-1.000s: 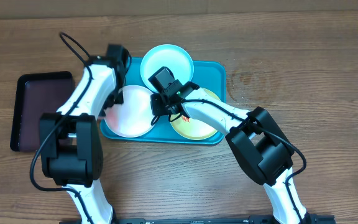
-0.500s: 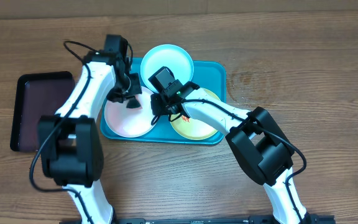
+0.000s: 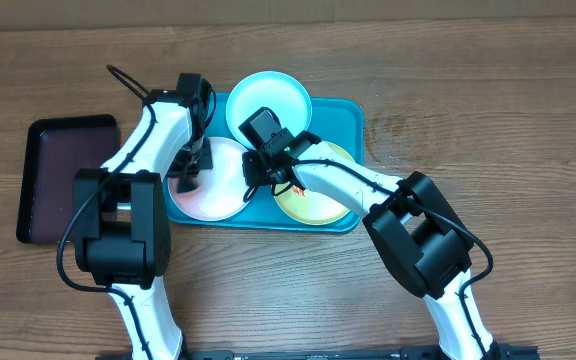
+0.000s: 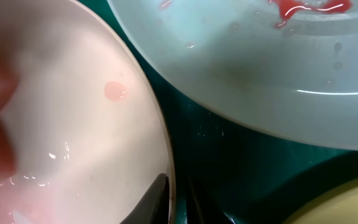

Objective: Clean dirty plates on tray and stack at the side
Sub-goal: 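Lift the white plate with the right gripper off the teal tray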

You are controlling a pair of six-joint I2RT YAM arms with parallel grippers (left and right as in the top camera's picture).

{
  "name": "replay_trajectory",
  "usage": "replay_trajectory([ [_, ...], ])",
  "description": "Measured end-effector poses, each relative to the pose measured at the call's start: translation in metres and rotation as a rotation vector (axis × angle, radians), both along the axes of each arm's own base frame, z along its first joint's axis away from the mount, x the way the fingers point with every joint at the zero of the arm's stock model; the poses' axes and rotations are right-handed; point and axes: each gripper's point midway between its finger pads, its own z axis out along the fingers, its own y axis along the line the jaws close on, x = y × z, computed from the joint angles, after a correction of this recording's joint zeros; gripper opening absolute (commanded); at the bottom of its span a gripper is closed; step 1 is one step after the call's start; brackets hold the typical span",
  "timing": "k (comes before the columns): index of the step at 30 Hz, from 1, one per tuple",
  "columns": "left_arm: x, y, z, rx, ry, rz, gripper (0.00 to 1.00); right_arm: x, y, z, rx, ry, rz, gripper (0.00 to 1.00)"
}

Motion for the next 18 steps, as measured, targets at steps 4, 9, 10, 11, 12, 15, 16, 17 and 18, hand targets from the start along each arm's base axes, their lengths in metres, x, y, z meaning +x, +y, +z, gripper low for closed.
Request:
replay_trajectory([
  [4,-0.007,0.022,0.017,0.144,0.013,0.051,0.04,-0.001,0.000,0.000,0.000,0.003,0.002,0.07],
  [9,0.019,0.026,0.061,0.154,-0.170,0.106,0.04,-0.002,0.000,0.000,-0.004,0.006,0.005,0.04],
  [10,0.026,0.026,0.077,0.137,-0.235,0.117,0.04,-0.001,-0.001,0.001,-0.007,0.004,0.005,0.04],
  [11,0.032,0.025,0.094,0.119,-0.302,0.129,0.04,-0.001,-0.001,0.003,-0.010,0.003,0.008,0.04],
  [12,0.037,0.025,0.113,0.096,-0.370,0.143,0.04,0.000,-0.001,0.006,-0.012,-0.002,0.014,0.04],
  [15,0.039,0.030,0.170,0.019,-0.546,0.185,0.04,0.002,0.000,0.023,-0.024,-0.037,0.048,0.04],
  [16,0.036,0.035,0.184,0.002,-0.582,0.201,0.04,0.004,0.000,0.031,-0.042,-0.062,0.063,0.04],
  [17,0.032,0.043,0.198,-0.015,-0.618,0.226,0.04,0.005,0.000,0.042,-0.061,-0.089,0.075,0.04],
  [18,0.027,0.054,0.208,-0.026,-0.644,0.255,0.04,0.007,0.001,0.053,-0.083,-0.125,0.091,0.04],
])
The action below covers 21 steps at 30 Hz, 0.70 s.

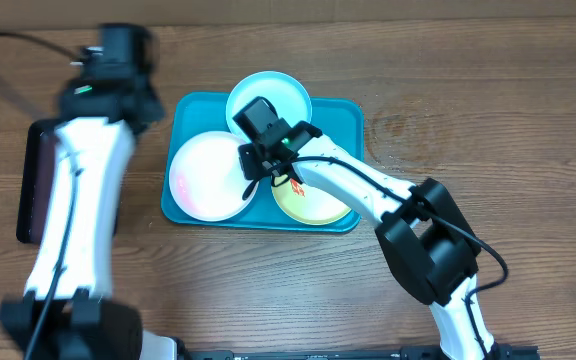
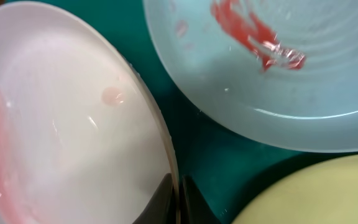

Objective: Clean dirty plates on tray and stack at the side
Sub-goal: 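Lift the white plate with the right gripper off the teal tray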

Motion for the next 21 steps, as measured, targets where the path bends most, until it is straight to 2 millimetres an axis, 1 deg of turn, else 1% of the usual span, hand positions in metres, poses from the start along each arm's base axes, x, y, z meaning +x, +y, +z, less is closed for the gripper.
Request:
replay_trajectory([
  [2,-0.011,0.025,0.009,-0.032,-0.020,0.059,0.04,0.003,0.003,0.028,-0.054,-0.093,0.027,0.04],
  [3,-0.018,0.040,0.008,-0.054,-0.014,0.096,0.04,0.005,0.005,0.047,-0.096,-0.166,0.040,0.04],
  [4,-0.024,0.050,0.005,-0.073,-0.004,0.123,0.04,0.006,0.006,0.053,-0.106,-0.188,0.045,0.04],
  [7,-0.040,0.084,-0.011,-0.138,0.037,0.211,0.04,0.011,0.007,0.094,-0.236,-0.383,0.061,0.04],
  [10,-0.050,0.110,-0.024,-0.200,0.050,0.279,0.04,0.012,0.003,0.117,-0.384,-0.535,0.060,0.04],
  [13,-0.055,0.123,-0.032,-0.266,0.044,0.315,0.04,0.015,-0.004,0.140,-0.548,-0.675,0.051,0.04],
  [15,-0.057,0.127,-0.033,-0.293,0.036,0.323,0.04,0.017,-0.007,0.154,-0.624,-0.746,0.042,0.04],
  [17,-0.057,0.127,-0.034,-0.310,0.029,0.324,0.05,0.019,-0.009,0.167,-0.709,-0.806,0.054,0.04],
  [21,-0.055,0.124,-0.033,-0.330,0.021,0.311,0.04,0.019,-0.005,0.185,-0.820,-0.877,0.101,0.04],
])
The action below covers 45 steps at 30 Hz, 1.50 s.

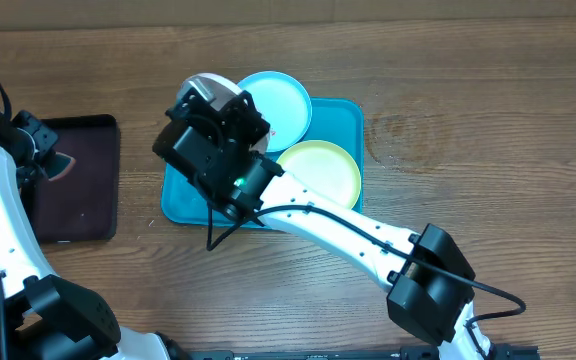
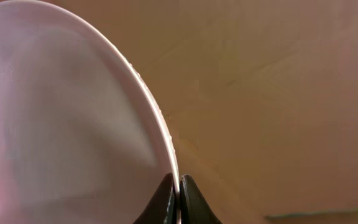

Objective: Clean dirty plates on tray and stack at the side
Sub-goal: 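Lift the white plate with the right gripper off the teal tray, then place the white plate on the table right of the tray, release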

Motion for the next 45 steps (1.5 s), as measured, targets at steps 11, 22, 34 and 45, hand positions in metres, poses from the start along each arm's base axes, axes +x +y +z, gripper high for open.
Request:
replay_trajectory([
  [11,0.004,-0.006,0.000,-0.015,-0.009,-0.018,0.04,-0.011,0.017,0.015,-0.166,-0.033,0.074,0.04],
  [22,0.004,-0.008,0.000,-0.015,-0.008,-0.022,0.04,-0.011,0.017,0.012,-0.078,-0.039,0.049,0.04],
  [34,0.005,-0.008,0.000,-0.019,-0.010,-0.023,0.04,0.012,-0.021,-0.095,0.458,0.520,0.006,0.04],
  [45,0.005,-0.008,0.000,-0.018,-0.011,-0.023,0.05,0.054,-0.217,-0.137,0.954,0.855,-0.548,0.04],
])
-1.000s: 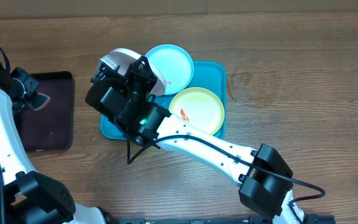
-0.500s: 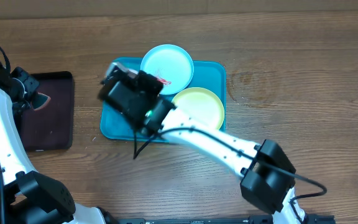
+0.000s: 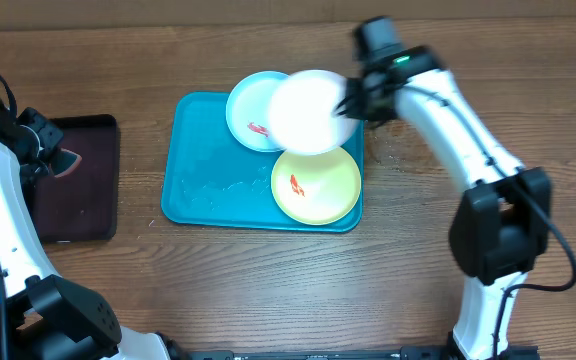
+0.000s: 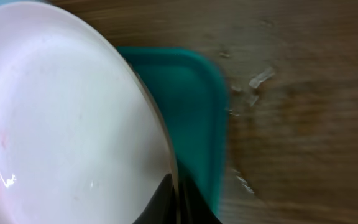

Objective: Clean dirty plates on tray and stack at the side
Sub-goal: 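Place the white plate on the table right of the tray, release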

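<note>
My right gripper (image 3: 351,101) is shut on the rim of a pinkish-white plate (image 3: 312,111), which it holds over the back right corner of the teal tray (image 3: 208,190). In the right wrist view the fingertips (image 4: 176,198) pinch the plate (image 4: 73,124) at its edge, and its face looks nearly clean. A light blue plate (image 3: 249,112) and a yellow plate (image 3: 318,190) lie on the tray, each with a red smear. My left gripper (image 3: 53,160) is far left with a small pinkish sponge in it.
A dark rectangular tray (image 3: 73,190) lies on the wooden table at the left, under the left gripper. The wet teal tray's corner (image 4: 197,93) and bare wood with some droplets (image 4: 303,93) show beside the held plate.
My right arm has swung from the tray's left side to the right, and the plate it holds is now above the tray's back right corner. The left arm has not moved.
First the left gripper was down on the pinkish plate in the tray while the right gripper pinched its rim. Then the left arm had gone to the left. Then the plate was up off the tray in the right gripper, and now it is at the right.
</note>
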You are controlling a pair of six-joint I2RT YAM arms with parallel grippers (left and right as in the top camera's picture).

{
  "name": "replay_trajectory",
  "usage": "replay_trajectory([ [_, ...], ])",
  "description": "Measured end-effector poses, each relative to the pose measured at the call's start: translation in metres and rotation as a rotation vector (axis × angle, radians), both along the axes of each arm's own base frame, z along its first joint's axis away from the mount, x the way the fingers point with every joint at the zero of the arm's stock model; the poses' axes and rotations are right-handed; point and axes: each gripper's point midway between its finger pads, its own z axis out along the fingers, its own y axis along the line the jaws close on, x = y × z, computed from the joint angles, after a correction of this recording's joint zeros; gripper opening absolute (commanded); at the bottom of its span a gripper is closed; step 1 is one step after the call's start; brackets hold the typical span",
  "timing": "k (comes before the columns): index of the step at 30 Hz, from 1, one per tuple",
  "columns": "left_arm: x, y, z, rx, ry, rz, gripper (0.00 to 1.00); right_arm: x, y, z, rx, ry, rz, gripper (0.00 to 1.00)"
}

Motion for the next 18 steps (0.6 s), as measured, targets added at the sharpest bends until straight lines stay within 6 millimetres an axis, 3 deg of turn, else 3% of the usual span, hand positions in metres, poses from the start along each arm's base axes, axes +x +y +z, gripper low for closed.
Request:
replay_trajectory([
  [4,0.000,0.000,0.000,0.001,-0.001,0.000,0.04,-0.004,-0.057,-0.006,0.008,0.082,-0.132,0.04],
  [10,0.001,0.000,-0.001,0.001,-0.001,0.000,0.04,-0.009,-0.122,-0.016,0.010,0.131,-0.273,0.04],
  [17,0.001,0.000,-0.002,0.000,0.000,0.000,0.04,-0.020,-0.171,-0.047,-0.013,0.167,-0.380,0.04],
  [18,0.001,0.000,-0.002,0.000,0.000,0.000,0.04,-0.022,-0.174,-0.050,-0.015,0.170,-0.387,0.08],
])
